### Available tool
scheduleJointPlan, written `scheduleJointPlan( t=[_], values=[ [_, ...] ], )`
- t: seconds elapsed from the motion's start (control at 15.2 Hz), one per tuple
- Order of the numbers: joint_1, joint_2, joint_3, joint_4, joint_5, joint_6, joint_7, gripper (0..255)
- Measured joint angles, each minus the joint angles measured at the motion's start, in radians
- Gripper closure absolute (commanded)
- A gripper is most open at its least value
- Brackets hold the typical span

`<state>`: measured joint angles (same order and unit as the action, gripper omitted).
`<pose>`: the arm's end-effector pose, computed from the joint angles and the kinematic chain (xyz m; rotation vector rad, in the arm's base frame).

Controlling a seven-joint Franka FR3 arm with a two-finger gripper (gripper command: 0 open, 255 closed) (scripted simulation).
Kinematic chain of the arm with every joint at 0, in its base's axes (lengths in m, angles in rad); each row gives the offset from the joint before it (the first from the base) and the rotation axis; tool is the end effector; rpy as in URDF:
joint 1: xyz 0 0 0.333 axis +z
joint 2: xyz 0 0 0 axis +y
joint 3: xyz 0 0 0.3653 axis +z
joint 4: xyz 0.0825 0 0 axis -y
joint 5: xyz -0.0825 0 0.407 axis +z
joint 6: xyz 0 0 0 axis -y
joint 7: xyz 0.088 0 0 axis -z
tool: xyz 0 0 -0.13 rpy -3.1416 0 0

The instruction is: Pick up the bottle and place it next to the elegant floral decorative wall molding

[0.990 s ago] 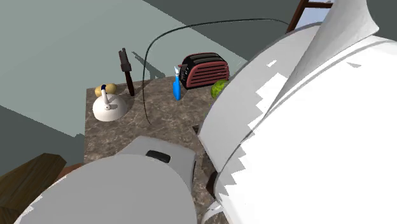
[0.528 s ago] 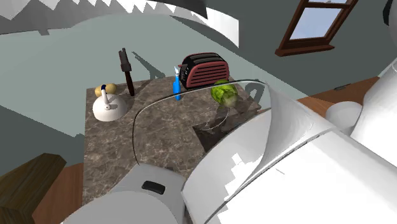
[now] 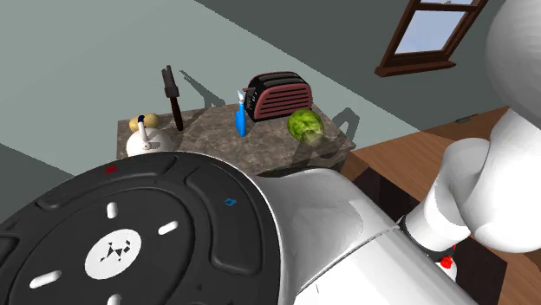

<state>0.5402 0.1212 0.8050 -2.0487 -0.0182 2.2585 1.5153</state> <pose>0.1461 0.5870 0.4246 -2.9949 0.2531 0.0809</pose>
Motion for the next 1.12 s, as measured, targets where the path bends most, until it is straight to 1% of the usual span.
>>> scheduleJointPlan(
  t=[0.59, 1.12],
  values=[
    [0.021, 0.072, -0.020, -0.058, -0.071, 0.110, 0.042, 255],
    [0.056, 0.156, -0.058, -0.085, -0.157, 0.198, 0.096, 255]
  ],
)
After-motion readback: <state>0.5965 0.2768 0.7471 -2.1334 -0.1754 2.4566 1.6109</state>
